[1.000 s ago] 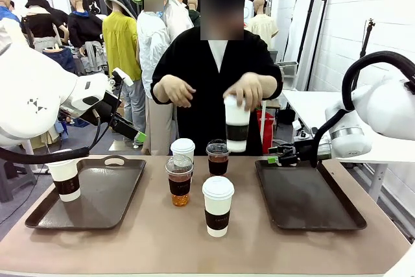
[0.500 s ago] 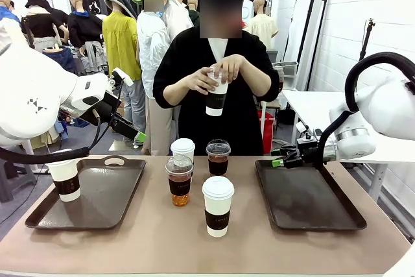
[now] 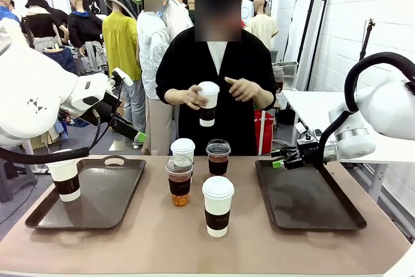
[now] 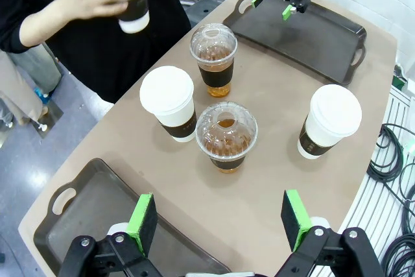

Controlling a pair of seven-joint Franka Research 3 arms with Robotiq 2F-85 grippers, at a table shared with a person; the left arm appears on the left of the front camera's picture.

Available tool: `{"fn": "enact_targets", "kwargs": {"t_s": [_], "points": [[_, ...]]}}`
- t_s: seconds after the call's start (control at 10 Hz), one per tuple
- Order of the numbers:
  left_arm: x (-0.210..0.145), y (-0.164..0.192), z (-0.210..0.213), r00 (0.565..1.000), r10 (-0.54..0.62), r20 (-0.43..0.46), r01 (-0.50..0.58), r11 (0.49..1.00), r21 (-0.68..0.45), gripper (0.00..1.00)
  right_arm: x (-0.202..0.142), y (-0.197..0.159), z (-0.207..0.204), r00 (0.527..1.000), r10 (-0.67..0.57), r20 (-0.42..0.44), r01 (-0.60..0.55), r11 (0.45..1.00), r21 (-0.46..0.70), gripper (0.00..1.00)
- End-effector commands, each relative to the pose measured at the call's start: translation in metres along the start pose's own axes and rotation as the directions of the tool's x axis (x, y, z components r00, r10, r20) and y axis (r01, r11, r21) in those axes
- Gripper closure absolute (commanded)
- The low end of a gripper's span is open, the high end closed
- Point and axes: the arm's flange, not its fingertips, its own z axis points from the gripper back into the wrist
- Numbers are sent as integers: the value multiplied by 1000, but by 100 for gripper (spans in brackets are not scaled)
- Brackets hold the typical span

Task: Distribute the coffee onto the tray.
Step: Pick up one iced Americano and place it on the right Handle tray.

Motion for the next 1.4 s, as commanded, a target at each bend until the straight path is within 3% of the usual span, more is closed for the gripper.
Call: {"fn": "enact_targets", "kwargs": {"t_s": [0.0, 1.1, 1.3], "points": [[0, 1, 0, 1000, 4, 3, -4, 1000, -2, 0, 0, 0, 0, 1000, -2, 7, 2, 1000, -5, 0], [0, 1, 0, 1000, 4, 3, -4, 1000, -2, 0, 0, 0, 0, 1000, 0, 0, 0, 1000, 0, 0], [0, 1, 0, 1000, 4, 3, -4, 1000, -2, 0, 2, 1, -11, 999, -4, 37, 6, 999, -40, 0]]}}
